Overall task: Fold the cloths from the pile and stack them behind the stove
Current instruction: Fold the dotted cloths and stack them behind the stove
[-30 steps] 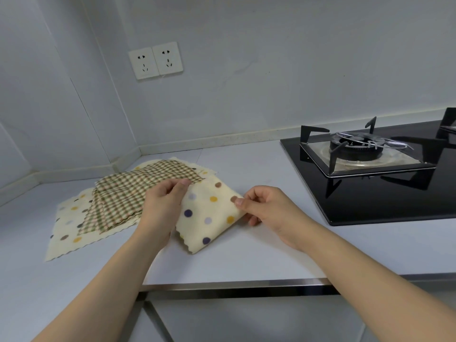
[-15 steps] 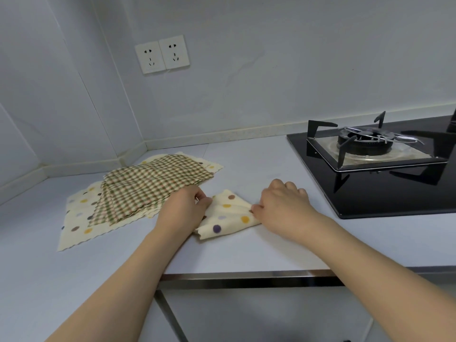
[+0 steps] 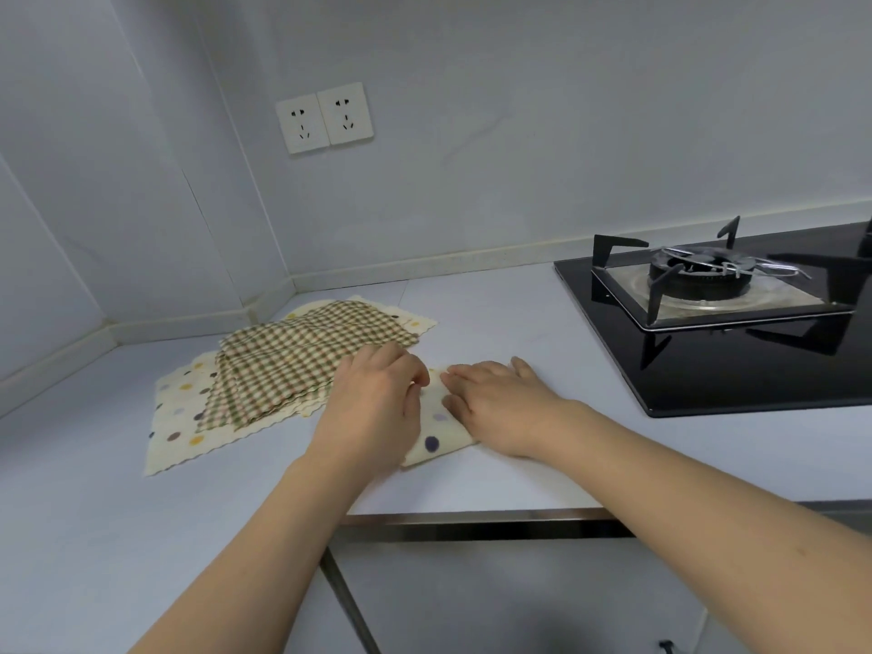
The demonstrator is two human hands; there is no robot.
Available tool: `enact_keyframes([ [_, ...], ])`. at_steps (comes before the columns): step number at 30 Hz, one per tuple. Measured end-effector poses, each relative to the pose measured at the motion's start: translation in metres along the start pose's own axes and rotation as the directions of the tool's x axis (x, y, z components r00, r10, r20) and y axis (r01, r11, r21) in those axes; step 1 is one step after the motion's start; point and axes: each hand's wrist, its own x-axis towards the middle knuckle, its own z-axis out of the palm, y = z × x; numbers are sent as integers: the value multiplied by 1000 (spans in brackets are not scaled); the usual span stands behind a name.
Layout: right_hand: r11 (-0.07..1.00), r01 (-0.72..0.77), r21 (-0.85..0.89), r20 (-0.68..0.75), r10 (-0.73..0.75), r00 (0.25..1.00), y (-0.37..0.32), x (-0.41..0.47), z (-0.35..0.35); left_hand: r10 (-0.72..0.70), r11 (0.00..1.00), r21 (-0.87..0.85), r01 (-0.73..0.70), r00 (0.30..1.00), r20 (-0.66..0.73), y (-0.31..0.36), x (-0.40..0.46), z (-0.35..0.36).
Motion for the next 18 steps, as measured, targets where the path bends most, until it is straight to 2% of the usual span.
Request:
enact_keyframes([
  [2, 999, -29, 17, 45, 28, 999, 2, -3, 0, 13, 1000, 23, -14, 999, 34, 5, 1, -7],
  [4, 997, -44, 61, 71, 40, 997, 4, -5, -1, -33, 999, 44, 25, 983, 179, 11, 0, -12],
  [6, 995, -46, 88, 85, 39, 996, 6, -6, -3, -138, 990, 41, 132, 925, 355, 10, -2, -14],
  [8, 995, -37, 94, 102, 27, 994, 7, -6, -4, -222, 971, 26, 239, 852, 474, 9, -2, -17],
  [11, 993, -33, 118, 125, 18, 992, 10, -5, -5, -258, 966, 145, 214, 779, 571, 11, 3, -21],
  [13, 983, -58, 173, 106, 40, 994, 13, -3, -5, -282, 958, 145, 246, 726, 628, 11, 6, -21],
  [15, 947, -143, 287, 19, 144, 989, 12, 0, -5, -330, 904, 4, 428, 691, 643, 3, 6, -18],
  [16, 915, -202, 350, -23, 224, 974, 11, 2, -6, -389, 832, -75, 550, 675, 627, 0, 5, -18],
  [17, 893, -249, 374, -53, 288, 956, 9, 4, -7, -476, 752, -122, 648, 661, 580, -3, 3, -18],
  [18, 898, -277, 342, -68, 318, 946, 7, 6, -8, -553, 723, -100, 683, 660, 509, -7, 1, -15],
])
